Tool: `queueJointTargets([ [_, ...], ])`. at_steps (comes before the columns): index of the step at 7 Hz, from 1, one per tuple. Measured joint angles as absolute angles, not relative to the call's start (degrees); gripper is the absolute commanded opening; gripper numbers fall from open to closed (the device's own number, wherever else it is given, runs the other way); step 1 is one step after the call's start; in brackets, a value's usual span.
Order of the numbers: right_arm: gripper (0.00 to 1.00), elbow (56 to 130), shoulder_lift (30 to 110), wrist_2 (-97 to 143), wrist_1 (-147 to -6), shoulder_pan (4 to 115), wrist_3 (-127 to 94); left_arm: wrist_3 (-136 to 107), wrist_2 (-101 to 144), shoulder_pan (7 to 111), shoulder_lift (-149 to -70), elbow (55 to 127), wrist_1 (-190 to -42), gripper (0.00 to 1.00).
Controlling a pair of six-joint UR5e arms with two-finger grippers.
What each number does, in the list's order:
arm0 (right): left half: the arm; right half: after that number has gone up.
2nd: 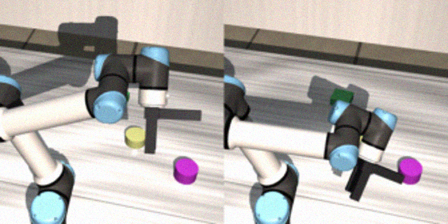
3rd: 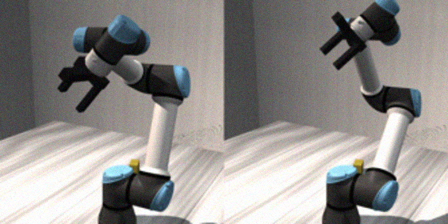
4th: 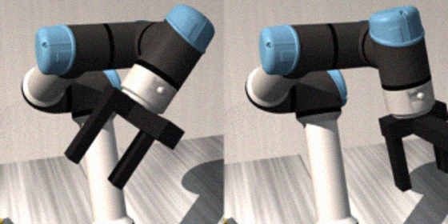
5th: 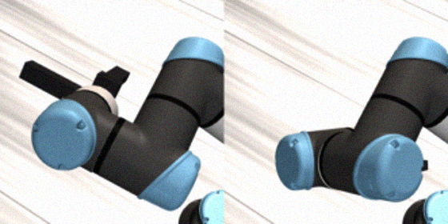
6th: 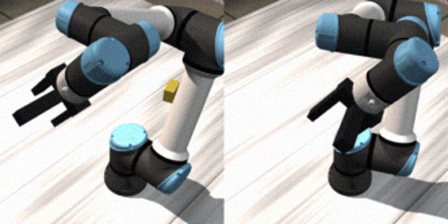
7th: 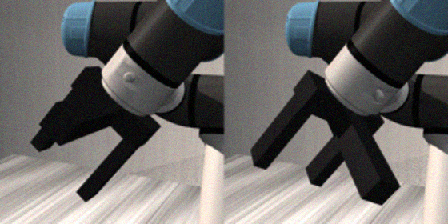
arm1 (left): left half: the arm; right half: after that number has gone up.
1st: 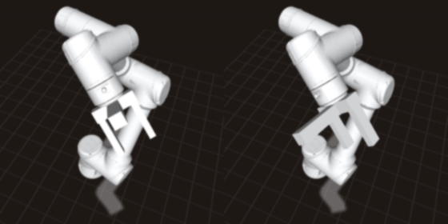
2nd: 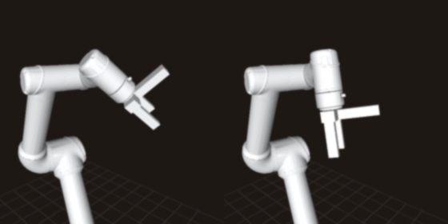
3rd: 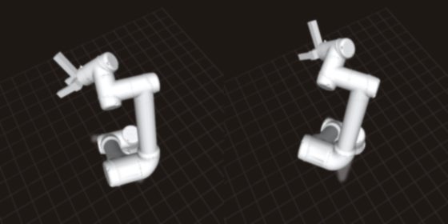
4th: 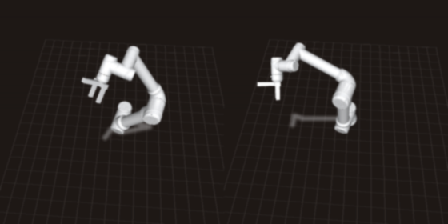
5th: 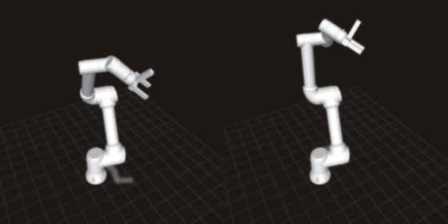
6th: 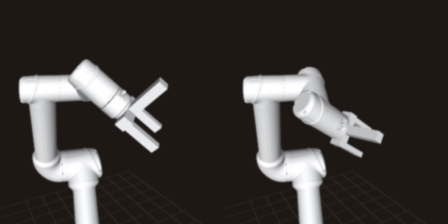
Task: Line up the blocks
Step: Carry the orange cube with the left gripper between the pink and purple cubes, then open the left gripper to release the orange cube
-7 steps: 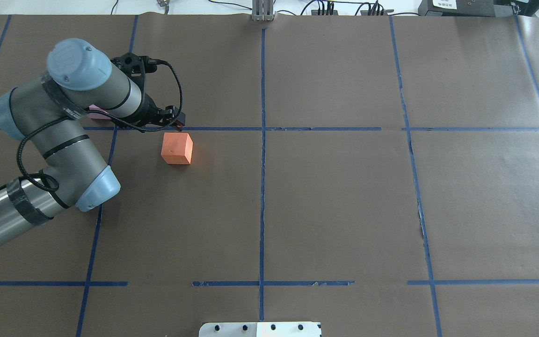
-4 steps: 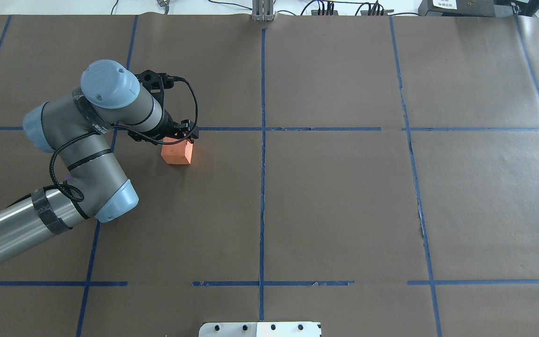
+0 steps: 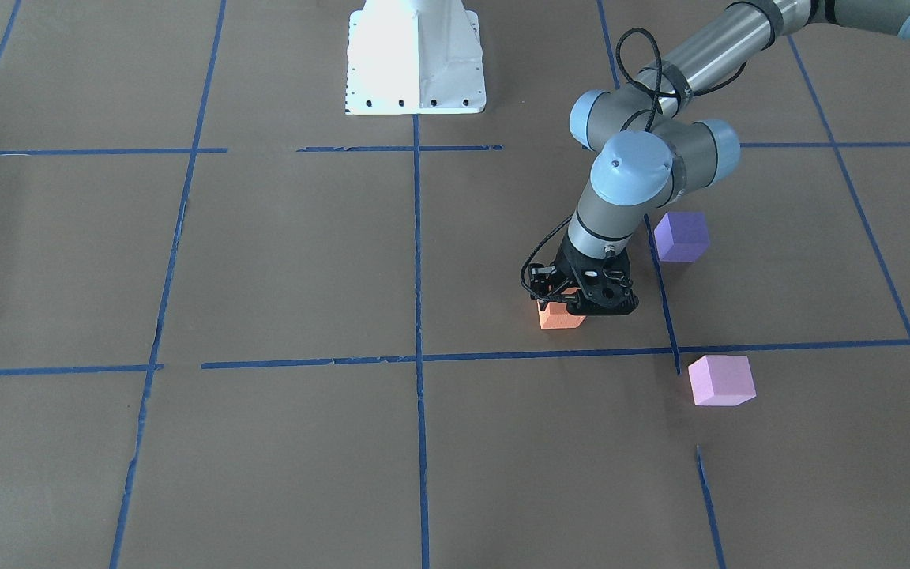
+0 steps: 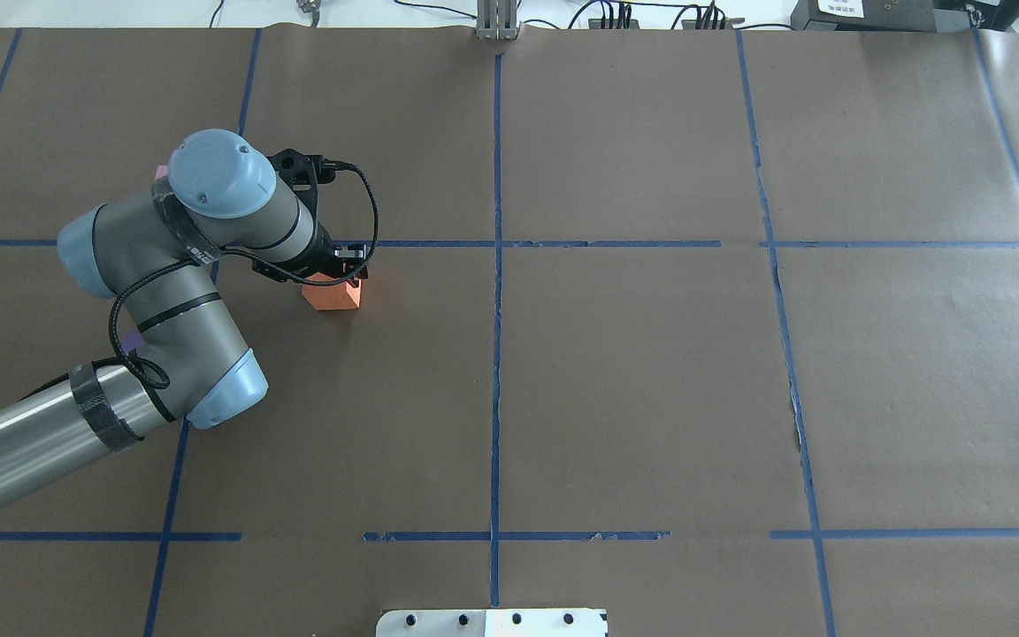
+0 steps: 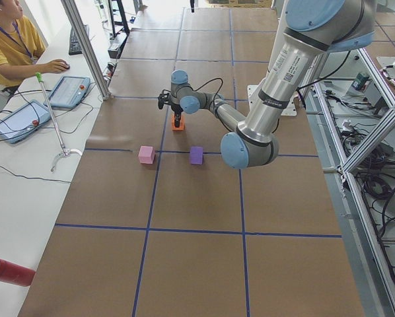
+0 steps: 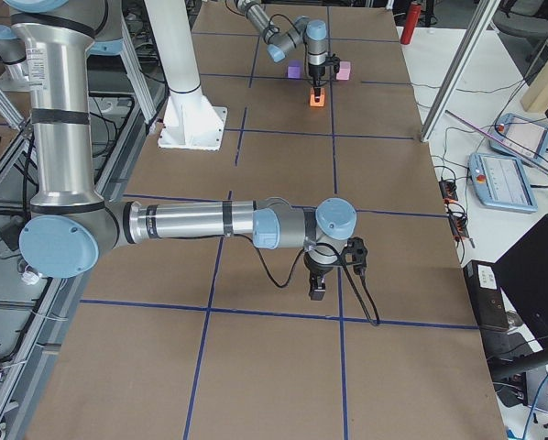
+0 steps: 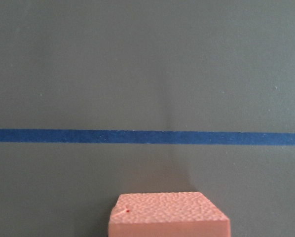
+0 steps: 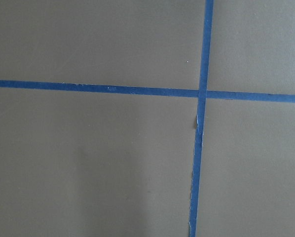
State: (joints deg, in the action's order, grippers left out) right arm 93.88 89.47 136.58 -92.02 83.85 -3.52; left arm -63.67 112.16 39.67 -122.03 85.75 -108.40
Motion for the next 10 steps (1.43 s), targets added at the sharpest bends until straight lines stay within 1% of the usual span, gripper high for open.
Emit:
queueJointTargets([
  [1,1.00,93.88,89.47,136.58,-92.02,83.85,-3.52,-62.82,113.48,41.24,-121.17,87.10,-108.32,0.18],
  [2,1.00,93.91,89.48,136.58,-92.02,83.85,-3.52,-61.13,116.61,43.75,-118.63,89.42,-108.18,0.19],
  [3,1.00,93.92,89.47,136.58,-92.02,83.85,-3.52,-58.70,119.48,46.52,-114.57,91.87,-108.08,0.19],
  [5,1.00,93.90,89.47,136.58,-92.02,83.85,-3.52,-53.30,120.99,49.85,-107.83,93.22,-108.28,0.21],
  [6,1.00,93.90,89.47,136.58,-92.02,83.85,-3.51,-51.91,121.07,50.32,-106.43,92.86,-108.41,0.28],
  [7,1.00,93.90,89.47,136.58,-92.02,83.85,-3.51,-51.42,121.10,50.37,-106.07,92.12,-108.49,0.49],
  [8,1.00,93.88,89.47,136.58,-92.02,83.85,-3.51,-51.27,121.11,50.28,-106.11,91.58,-108.55,0.95],
  [9,1.00,93.87,89.47,136.58,-92.02,83.85,-3.51,-51.24,121.07,50.17,-106.19,91.13,-108.60,1.00],
  [10,1.00,93.88,89.47,136.58,-92.02,83.85,-3.51,-51.28,121.00,50.15,-106.22,90.74,-108.60,1.00],
])
